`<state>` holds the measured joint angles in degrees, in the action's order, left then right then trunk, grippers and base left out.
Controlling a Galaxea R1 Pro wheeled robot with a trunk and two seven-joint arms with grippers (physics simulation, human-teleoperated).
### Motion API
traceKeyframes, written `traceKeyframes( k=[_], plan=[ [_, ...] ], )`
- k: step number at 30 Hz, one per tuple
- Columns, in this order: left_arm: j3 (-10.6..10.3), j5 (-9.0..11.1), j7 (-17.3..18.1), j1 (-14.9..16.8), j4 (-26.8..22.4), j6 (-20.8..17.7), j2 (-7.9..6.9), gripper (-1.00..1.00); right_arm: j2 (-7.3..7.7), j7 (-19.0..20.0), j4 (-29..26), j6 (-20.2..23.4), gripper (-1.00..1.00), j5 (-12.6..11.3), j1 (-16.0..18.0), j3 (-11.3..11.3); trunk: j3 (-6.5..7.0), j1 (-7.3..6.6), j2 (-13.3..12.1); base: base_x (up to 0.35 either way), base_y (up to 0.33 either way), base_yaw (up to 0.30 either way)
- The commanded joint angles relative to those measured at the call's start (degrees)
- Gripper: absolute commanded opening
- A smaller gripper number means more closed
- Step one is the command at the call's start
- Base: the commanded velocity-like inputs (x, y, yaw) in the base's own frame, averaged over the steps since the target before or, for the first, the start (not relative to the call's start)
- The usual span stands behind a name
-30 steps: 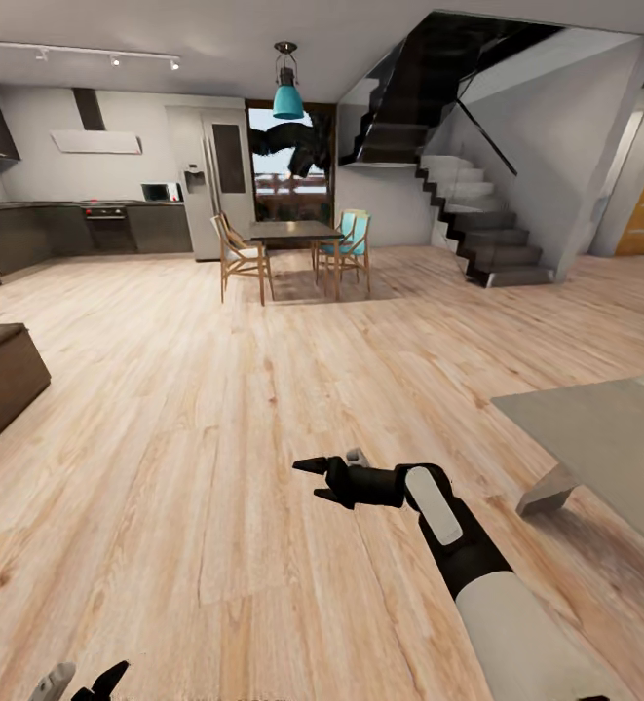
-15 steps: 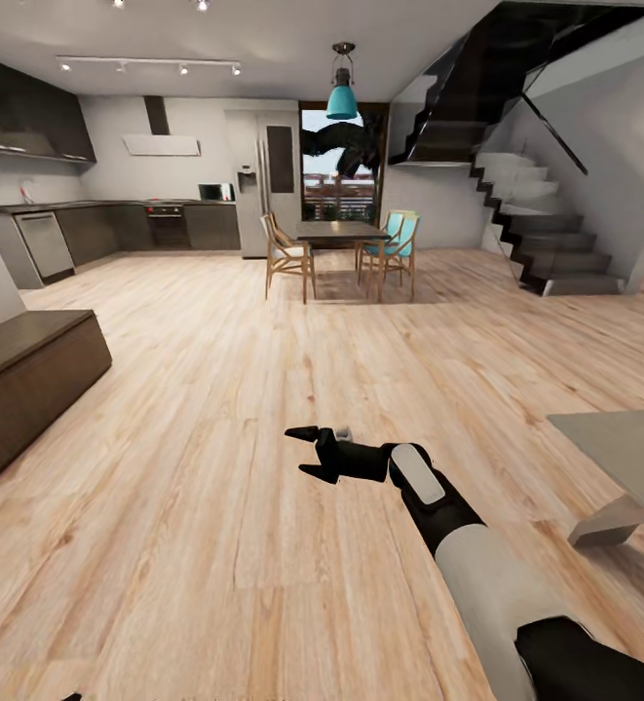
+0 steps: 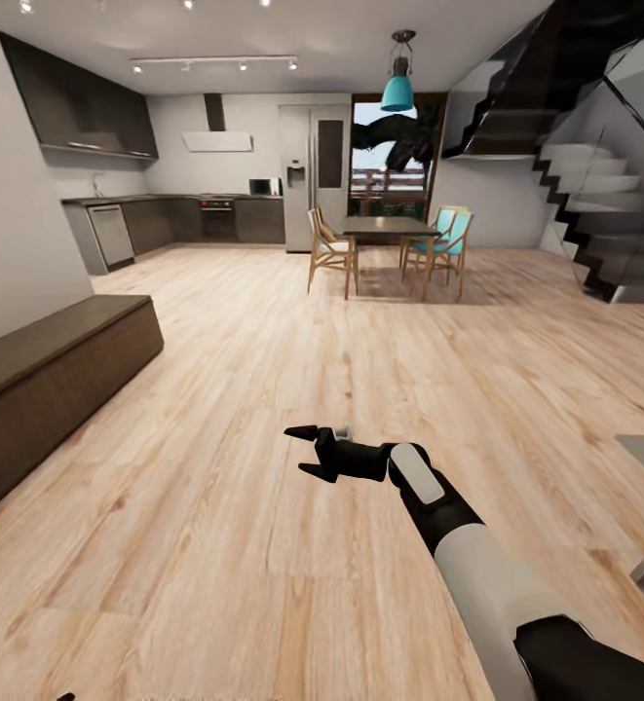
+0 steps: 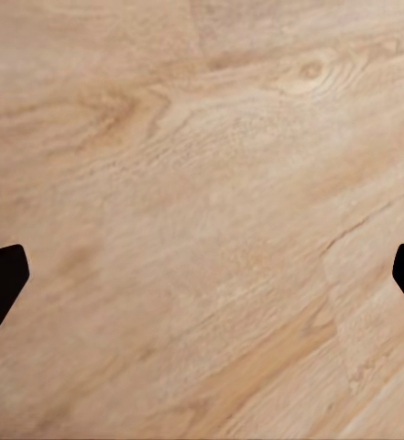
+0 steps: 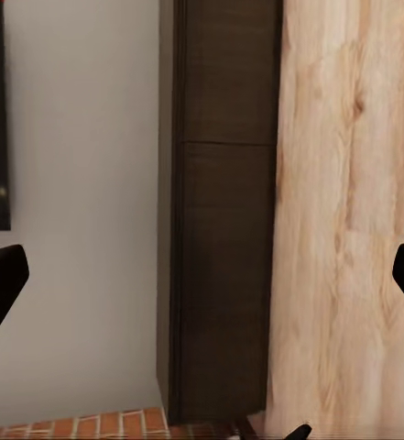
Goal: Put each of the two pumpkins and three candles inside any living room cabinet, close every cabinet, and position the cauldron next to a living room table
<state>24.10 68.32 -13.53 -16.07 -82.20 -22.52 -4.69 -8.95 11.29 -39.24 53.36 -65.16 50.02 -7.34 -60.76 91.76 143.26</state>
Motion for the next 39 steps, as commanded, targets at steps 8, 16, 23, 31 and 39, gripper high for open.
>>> traceKeyframes(
  k=[8, 16, 23, 31, 39],
  plan=[
    [0.08, -0.32, -0.72, -0.60, 0.65, -0.30, 0.09, 1.00, 0.00, 0.57, 0.04, 0.08, 1.00, 0.63, 0.01, -0.04, -0.04, -0.01, 0.02, 0.000, 0.000, 0.294],
    [0.07, -0.56, -0.77, -2.12, 1.46, 0.12, 0.12, 1.00, 0.05, 0.64, 0.04, 0.08, 1.00, 0.65, 0.01, -0.06, -0.04, -0.01, 0.02, 0.010, 0.001, 0.294],
    [0.07, -0.64, -0.80, -2.71, 2.10, 0.45, 0.12, 1.00, 0.07, 0.66, 0.03, 0.08, 1.00, 0.65, 0.04, -0.12, -0.04, -0.01, 0.02, 0.258, 0.164, 0.294],
    [0.07, -0.64, -0.79, -2.74, 2.28, 0.46, 0.12, 1.00, 0.06, 0.59, 0.04, 0.08, 1.00, 0.65, 0.07, -0.13, -0.04, -0.01, 0.02, 0.284, 0.197, 0.294],
    [0.10, -0.64, -0.78, -2.74, 2.30, 0.46, 0.12, 1.00, 0.00, 0.04, 0.03, 0.07, 1.00, 0.68, 0.38, -0.21, 0.29, -0.01, 0.02, 0.291, 0.197, 0.271]
  ],
)
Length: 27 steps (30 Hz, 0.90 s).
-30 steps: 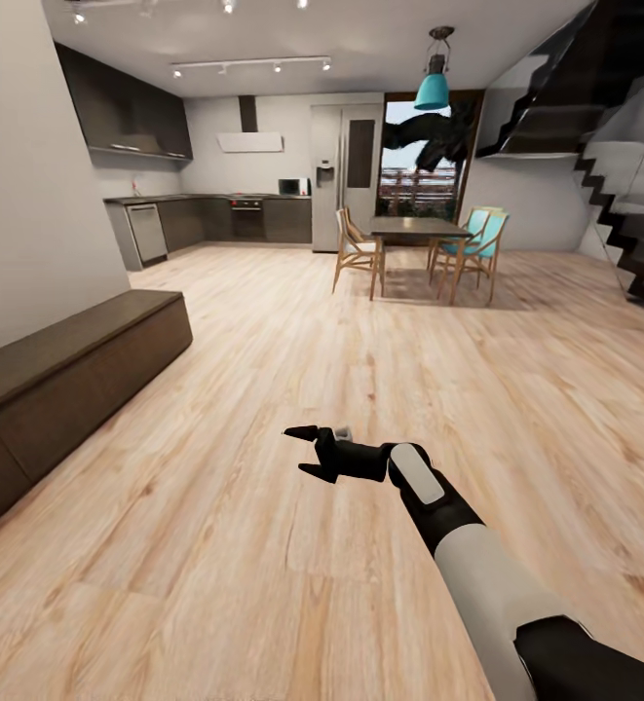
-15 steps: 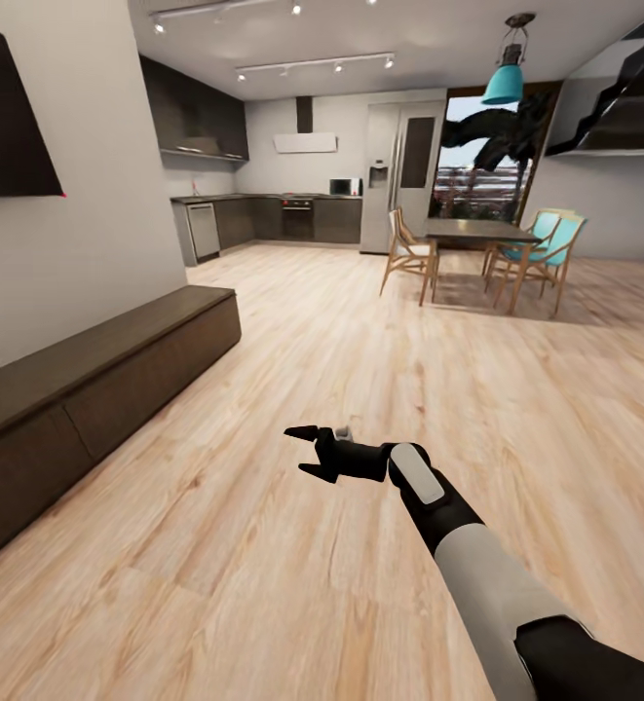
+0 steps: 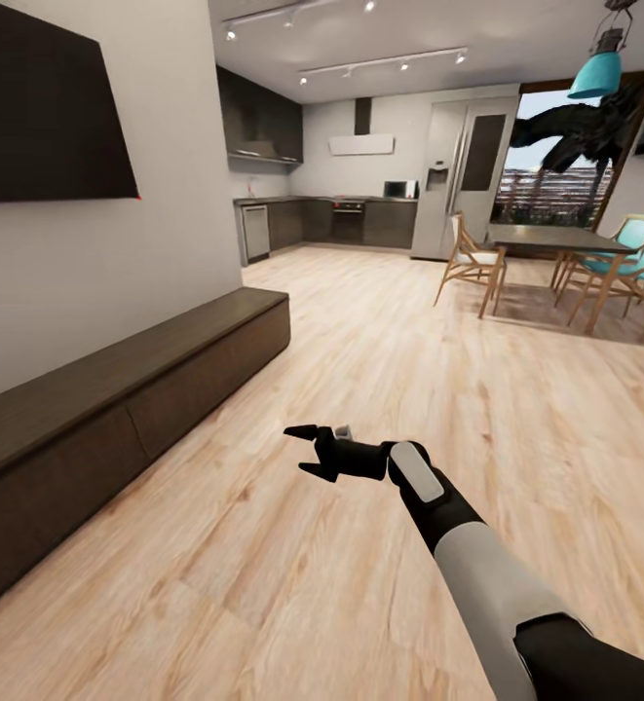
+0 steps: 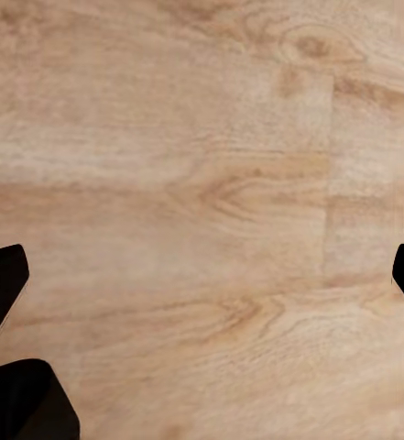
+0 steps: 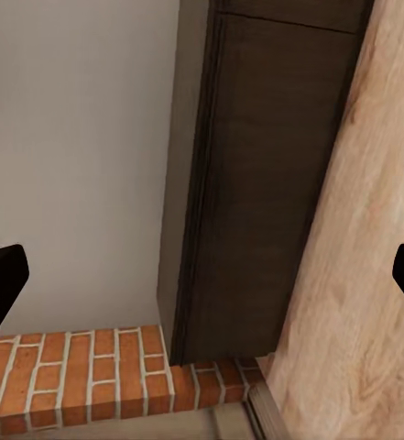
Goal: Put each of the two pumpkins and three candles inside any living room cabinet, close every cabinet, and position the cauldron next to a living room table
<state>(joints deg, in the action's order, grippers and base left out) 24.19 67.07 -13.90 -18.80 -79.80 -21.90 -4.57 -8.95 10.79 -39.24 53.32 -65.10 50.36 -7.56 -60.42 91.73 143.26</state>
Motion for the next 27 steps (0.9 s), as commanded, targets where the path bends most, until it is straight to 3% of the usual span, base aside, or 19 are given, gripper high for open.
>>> traceKeyframes(
  k=[1, 17, 23, 27],
  plan=[
    [0.03, 0.60, -0.42, -0.03, -0.09, -0.17, 0.00, 1.00, -0.01, 0.53, 0.04, 0.11, 1.00, 0.63, 0.07, 0.01, 0.01, 0.02, 0.02, 0.292, 0.196, 0.249],
    [0.07, 0.64, -0.43, -0.09, 0.30, -0.08, 0.00, 1.00, 0.00, 1.13, 0.01, -0.40, 1.00, 0.64, -0.12, 0.33, 0.67, 0.02, 0.02, 0.306, 0.140, 0.197],
    [0.07, 0.61, 0.14, -0.34, 0.50, -0.02, 0.00, 1.00, -0.06, 0.98, 0.04, -7.38, 1.00, 0.67, -0.40, 0.58, 0.68, 0.02, 0.02, 0.336, 0.003, 0.006],
    [0.07, 0.61, 0.17, -0.41, 0.48, 0.00, -0.03, 1.00, -0.20, 1.06, 0.20, -9.07, 1.00, 0.65, -0.58, 0.48, 0.68, 0.02, 0.02, 0.336, 0.001, 0.001]
  ],
)
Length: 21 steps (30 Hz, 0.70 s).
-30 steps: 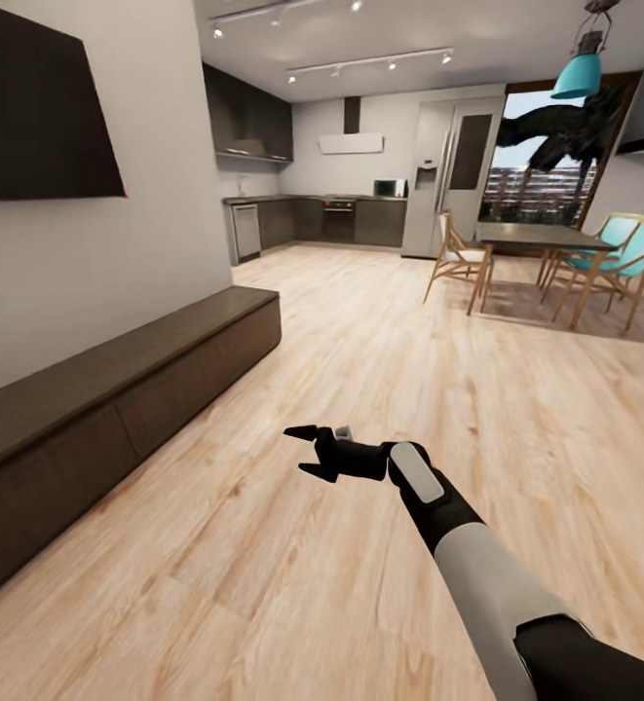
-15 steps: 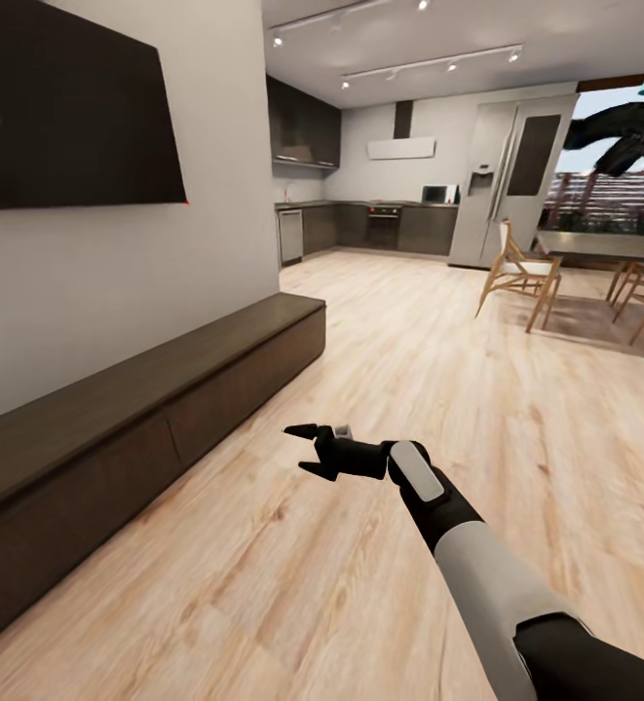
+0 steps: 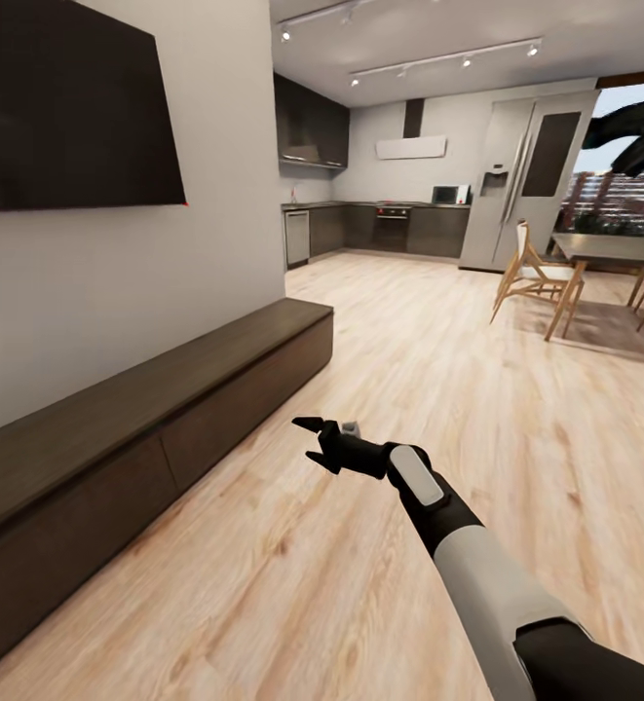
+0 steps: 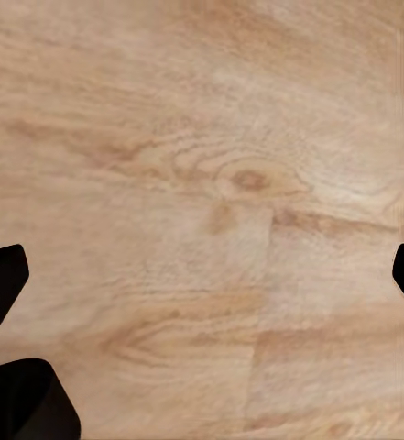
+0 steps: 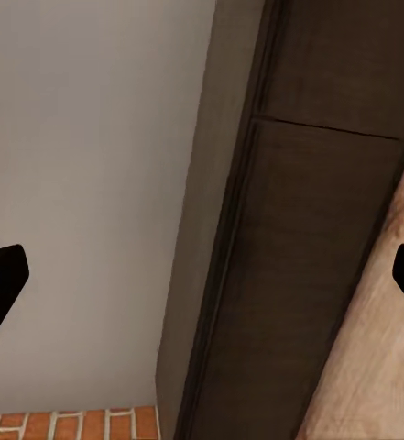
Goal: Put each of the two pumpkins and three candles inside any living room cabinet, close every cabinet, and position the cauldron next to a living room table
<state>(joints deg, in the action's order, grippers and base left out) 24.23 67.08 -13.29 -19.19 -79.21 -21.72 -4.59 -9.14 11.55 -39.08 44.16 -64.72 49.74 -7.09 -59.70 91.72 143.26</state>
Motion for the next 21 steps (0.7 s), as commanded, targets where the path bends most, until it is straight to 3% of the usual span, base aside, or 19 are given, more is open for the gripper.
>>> traceKeyframes(
  k=[1, 7, 14, 15, 16, 17, 21],
  plan=[
    [0.02, 0.60, -0.43, -0.03, -0.13, -0.18, -0.03, 1.00, -0.10, 0.26, 0.28, -1.36, 1.00, 0.42, -0.25, -0.17, -0.05, 0.03, 0.02, 0.336, 0.000, 0.001],
    [0.02, 0.60, -0.42, -0.05, -0.10, -0.17, -0.04, 1.00, -0.25, -0.42, 1.71, -7.08, 1.00, 0.62, -0.74, -0.58, -0.05, 0.03, 0.02, 0.336, -0.001, 0.000],
    [0.02, 0.63, -0.26, -0.12, -0.19, -0.17, -0.06, 1.00, -0.13, 1.55, 3.83, -8.19, 1.00, 0.18, -1.04, -0.27, -0.05, 0.03, 0.02, 0.337, -0.071, 0.000],
    [0.18, 0.71, 4.49, -2.04, -1.15, 0.65, -0.04, 1.00, 0.15, 3.29, 4.03, -7.92, 1.00, 0.12, -1.05, 0.01, -0.05, 0.03, 0.02, 0.337, -0.141, 0.000],
    [0.25, 0.70, 5.93, -2.38, -1.21, 1.05, -0.05, 1.00, 0.17, 3.41, 4.05, -7.73, 1.00, 0.12, -1.05, 0.02, -0.05, 0.03, 0.02, 0.337, -0.143, 0.000],
    [1.02, 0.69, 10.95, -3.41, -1.39, 2.32, 0.06, 1.00, 0.23, 3.66, 4.09, -6.40, 1.00, 0.12, -1.05, -0.02, -0.04, 0.03, 0.02, 0.332, -0.160, 0.000],
    [1.69, 0.71, 13.00, -3.91, -1.51, 2.77, 0.57, 1.00, 0.25, 3.75, 4.10, -5.67, 1.00, 0.12, -1.05, 0.05, -0.01, 0.03, 0.02, 0.327, -0.171, 0.000]
  ],
)
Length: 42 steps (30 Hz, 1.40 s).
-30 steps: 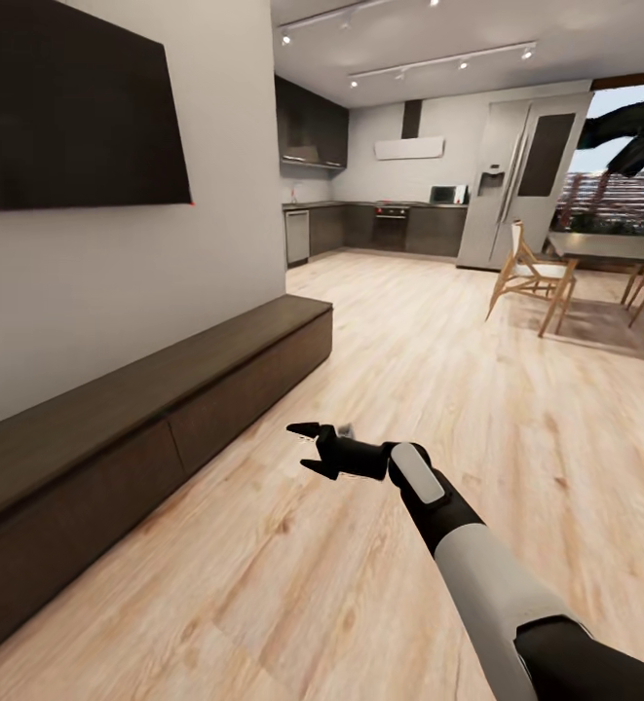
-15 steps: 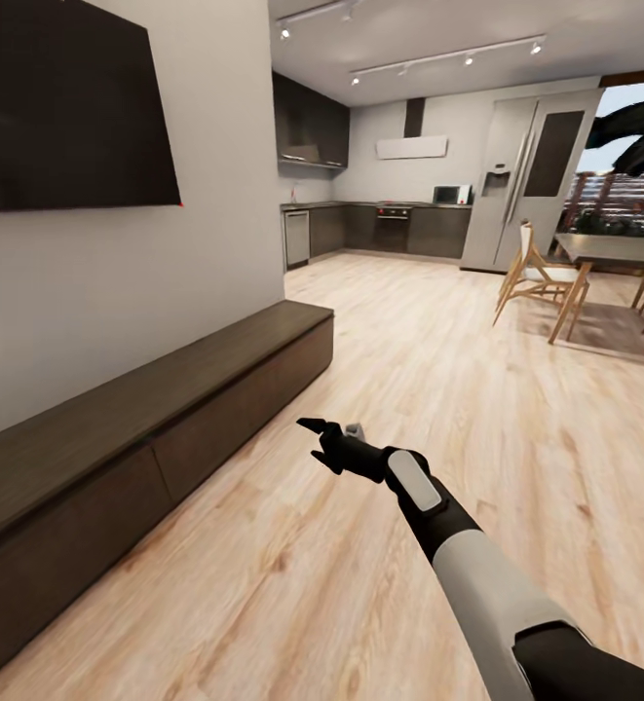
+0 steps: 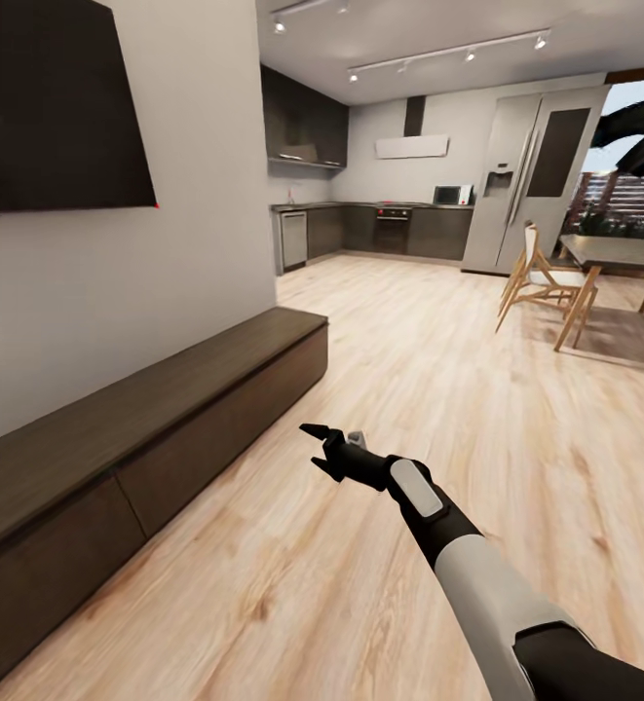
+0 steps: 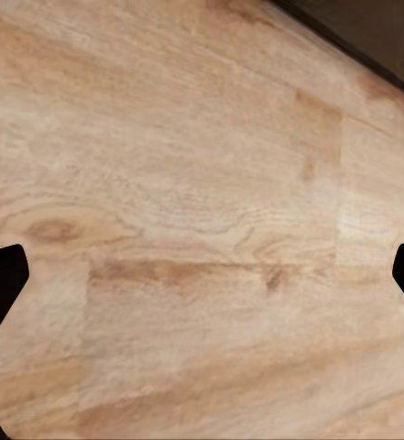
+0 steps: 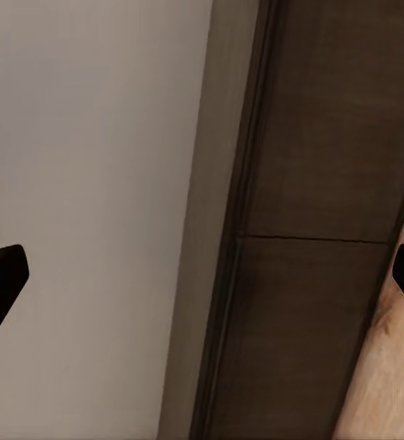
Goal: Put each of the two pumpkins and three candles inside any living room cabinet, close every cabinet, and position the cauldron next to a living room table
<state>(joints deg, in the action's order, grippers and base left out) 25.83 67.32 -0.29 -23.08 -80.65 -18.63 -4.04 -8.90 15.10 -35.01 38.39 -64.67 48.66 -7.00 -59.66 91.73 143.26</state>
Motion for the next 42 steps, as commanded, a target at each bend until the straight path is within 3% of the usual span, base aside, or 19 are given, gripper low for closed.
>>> traceKeyframes(
  k=[1, 2, 5, 6, 10, 14, 20, 25, 29, 32, 37, 42],
  plan=[
    [0.09, 0.46, -0.01, -0.02, -0.08, -0.32, 0.02, 1.00, 0.01, 0.20, 0.03, 0.10, 1.00, 0.07, 0.03, -0.04, -0.04, 0.03, 0.02, 0.324, -0.178, 0.000],
    [5.06, 0.28, 2.29, -1.72, -2.15, -0.65, 2.95, 1.00, 0.02, -0.02, 0.03, 0.44, 1.00, 0.03, 0.03, -0.01, -0.04, 0.03, 0.02, 0.321, -0.183, 0.000],
    [8.10, -1.61, 3.14, -2.14, -2.97, -0.96, 5.01, 1.00, 0.02, -0.09, 0.03, 0.97, 1.00, 0.05, 0.03, -0.02, -0.03, 0.03, 0.02, 0.321, -0.180, 0.006],
    [11.82, -4.08, 4.02, -2.36, -3.65, -1.21, 7.34, 1.00, 0.02, -0.11, 0.03, 1.55, 1.00, 0.06, 0.03, -0.03, -0.01, 0.03, 0.02, 0.321, -0.155, 0.087],
    [18.74, -6.34, 6.96, -2.55, -4.81, -1.41, 10.80, 1.00, 0.02, -0.13, 0.03, 2.06, 1.00, 0.07, 0.03, -0.03, 0.14, 0.03, 0.02, 0.321, -0.141, 0.135],
    [22.38, -7.33, 9.98, -2.65, -5.06, -1.48, 12.67, 1.00, 0.02, -0.16, 0.34, 2.25, 1.00, 0.09, 0.09, -0.03, 0.33, 0.03, 0.02, 0.320, -0.128, 0.187],
    [27.43, -7.55, 11.42, -2.67, -4.83, -2.66, 13.56, 1.00, 0.02, -0.16, 0.63, 2.73, 1.00, 0.07, 0.12, 0.01, 0.56, 0.03, 0.02, 0.320, -0.120, 0.241],
    [28.31, -7.51, 12.32, -2.69, -4.65, -2.96, 13.77, 1.00, 0.02, -0.16, 0.64, 2.80, 1.00, 0.06, 0.12, 0.05, 0.75, 0.03, 0.02, 0.320, -0.114, 0.266],
    [30.65, -7.50, 15.40, -2.74, -3.46, -3.03, 13.98, 1.00, 0.02, -0.16, 0.65, 2.85, 1.00, 0.01, 0.12, 0.15, 0.90, 0.03, 0.02, 0.320, -0.106, 0.270],
    [32.61, -7.54, 20.46, -2.76, 0.57, -3.05, 13.98, 1.00, 0.05, -0.11, 0.38, 2.86, 1.00, -0.03, 0.12, 0.27, 1.01, 0.03, 0.02, 0.320, -0.112, 0.270],
    [34.49, -7.56, 22.20, -2.75, 3.91, -2.89, 13.97, 1.00, 0.16, -0.08, 0.19, 2.89, 1.00, -0.21, 0.07, 0.36, 1.19, 0.03, 0.02, 0.320, -0.147, 0.269],
    [35.42, -7.55, 23.94, -2.73, 5.61, -2.67, 13.97, 1.00, 0.30, -0.23, 0.66, 2.63, 1.00, -2.63, 0.04, 0.35, 1.39, 0.03, 0.02, 0.307, -0.189, 0.196]
  ],
)
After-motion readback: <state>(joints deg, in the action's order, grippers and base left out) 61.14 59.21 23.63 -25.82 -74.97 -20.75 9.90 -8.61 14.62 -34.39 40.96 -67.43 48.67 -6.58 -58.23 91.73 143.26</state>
